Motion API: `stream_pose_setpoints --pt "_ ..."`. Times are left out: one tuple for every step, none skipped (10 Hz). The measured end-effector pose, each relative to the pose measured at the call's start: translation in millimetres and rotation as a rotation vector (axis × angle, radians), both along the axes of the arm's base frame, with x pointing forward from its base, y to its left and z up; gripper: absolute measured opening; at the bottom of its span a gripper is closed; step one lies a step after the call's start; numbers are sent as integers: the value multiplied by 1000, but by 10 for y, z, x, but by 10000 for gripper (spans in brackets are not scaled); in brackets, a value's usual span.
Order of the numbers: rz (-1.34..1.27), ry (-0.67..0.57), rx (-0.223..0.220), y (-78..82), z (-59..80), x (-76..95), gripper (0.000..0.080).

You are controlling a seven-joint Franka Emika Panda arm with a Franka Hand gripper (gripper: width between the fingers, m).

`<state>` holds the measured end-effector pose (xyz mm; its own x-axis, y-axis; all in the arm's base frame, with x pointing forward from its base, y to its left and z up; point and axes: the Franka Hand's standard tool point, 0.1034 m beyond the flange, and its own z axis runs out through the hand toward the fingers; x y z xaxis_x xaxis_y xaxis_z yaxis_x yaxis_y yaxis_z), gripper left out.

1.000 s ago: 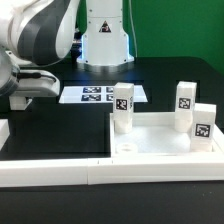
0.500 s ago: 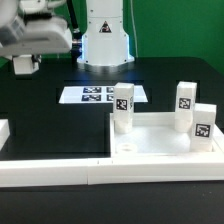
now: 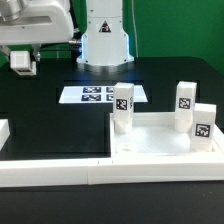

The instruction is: Assemble square table

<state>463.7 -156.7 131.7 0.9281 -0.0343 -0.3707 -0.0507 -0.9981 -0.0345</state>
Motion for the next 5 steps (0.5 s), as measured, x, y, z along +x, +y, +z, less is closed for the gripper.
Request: stream_pose_setpoints --pt "-42 -75 -18 179 105 236 287" --pt "-70 -167 -42 352 173 471 287" --pt "-87 -226 -64 488 258 628 287" --pt "-74 -296 -72 516 305 735 287" --pt "-75 -371 -83 469 266 726 287"
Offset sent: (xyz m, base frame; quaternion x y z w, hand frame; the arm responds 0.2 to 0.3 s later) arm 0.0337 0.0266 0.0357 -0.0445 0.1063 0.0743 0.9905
